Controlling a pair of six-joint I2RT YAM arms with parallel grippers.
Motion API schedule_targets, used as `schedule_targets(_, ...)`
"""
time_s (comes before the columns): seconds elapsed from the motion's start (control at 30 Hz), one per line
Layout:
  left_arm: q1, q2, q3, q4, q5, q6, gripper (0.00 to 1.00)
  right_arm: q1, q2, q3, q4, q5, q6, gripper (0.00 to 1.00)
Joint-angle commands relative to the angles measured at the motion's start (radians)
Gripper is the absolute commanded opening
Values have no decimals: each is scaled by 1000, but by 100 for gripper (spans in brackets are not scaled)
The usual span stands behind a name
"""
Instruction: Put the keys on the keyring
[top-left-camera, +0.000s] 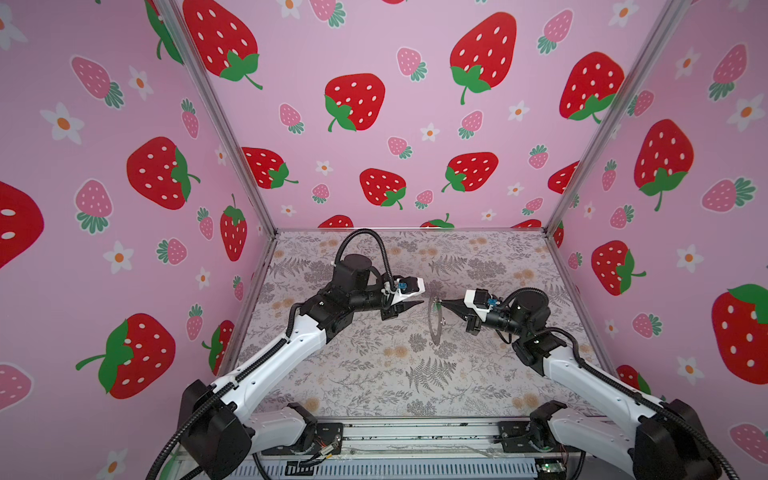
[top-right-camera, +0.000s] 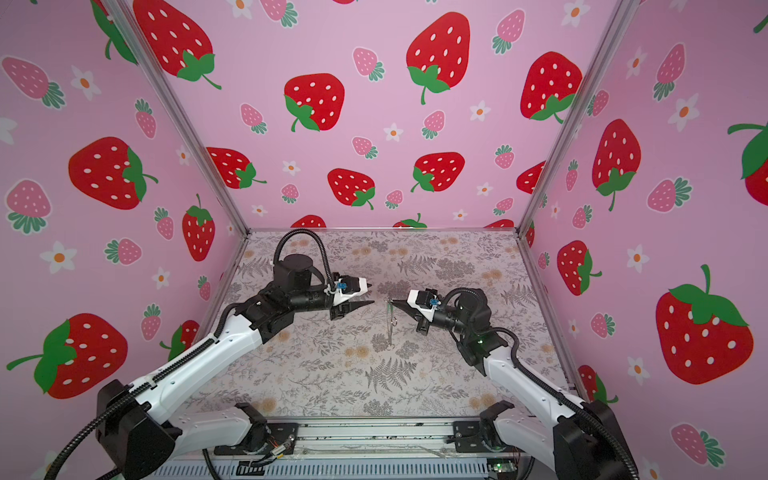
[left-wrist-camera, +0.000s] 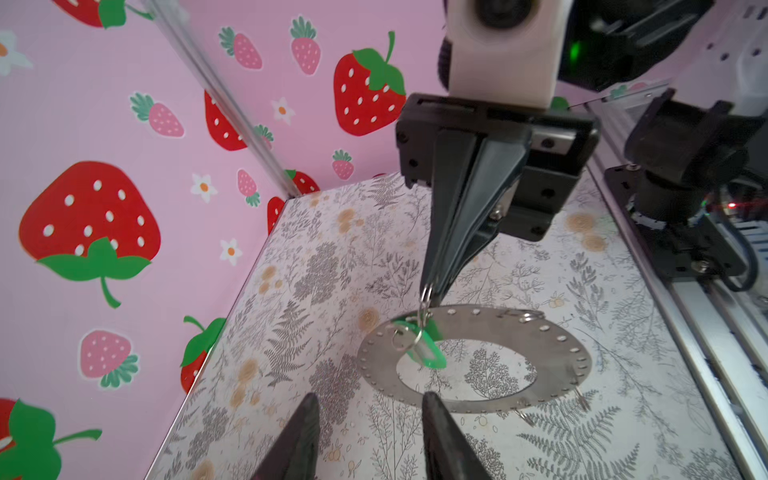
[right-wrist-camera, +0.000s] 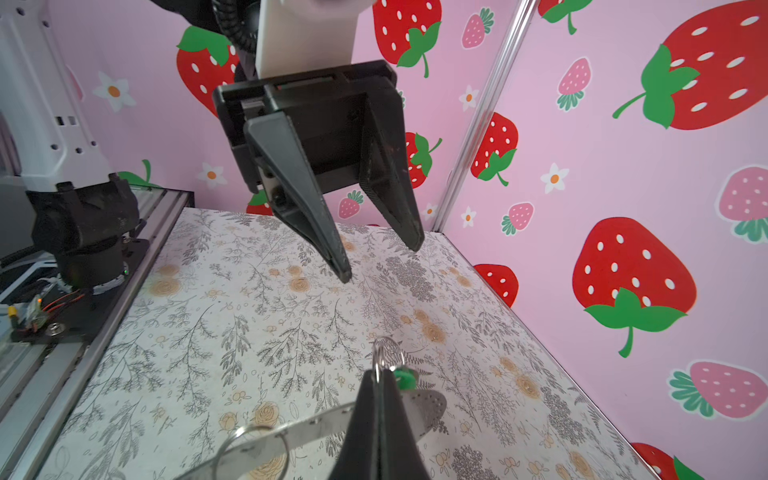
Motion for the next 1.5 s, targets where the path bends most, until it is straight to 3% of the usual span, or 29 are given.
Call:
schedule_targets(0.0, 4, 20, 48, -44, 150, 30, 37, -5, -6, 43, -18, -86, -34, 0)
schedule_targets(0.13, -5, 32, 78, -122, 153, 124, 27, -10, -11, 46, -30, -109, -27, 0)
schedule_targets(0.3, -40, 34, 84, -177, 113, 227, 26, -11, -8, 55, -39, -137, -21, 0)
schedule_targets(0.4, -83, 36, 81, -192, 13, 297, 27, -13, 0, 66, -49, -154, -17, 0)
schedule_targets(0.53, -138, 18, 38, -89, -161, 310, 27, -11, 7, 71, -54, -166, -11, 0)
schedule_targets(0.67, -150, -19, -11, -10, -224, 308, 26, -13, 9, 71, -54, -171, -2, 0)
schedule_targets(0.93, -149, -35, -32, -15, -249, 336, 24, -13, 23, 83, -53, -178, 5, 0)
schedule_targets(1.17, -151, -28, -27, -52, -188, 336, 26, -13, 17, 84, -51, -174, 11, 0)
schedule_targets(1.3, -150, -10, -20, -47, -173, 298, 31, -13, 17, 86, -51, -184, 15, 0)
schedule_targets(1.47, -149, 10, -5, -65, -162, 237, 29, -13, 0, 79, -47, -162, 9, 0)
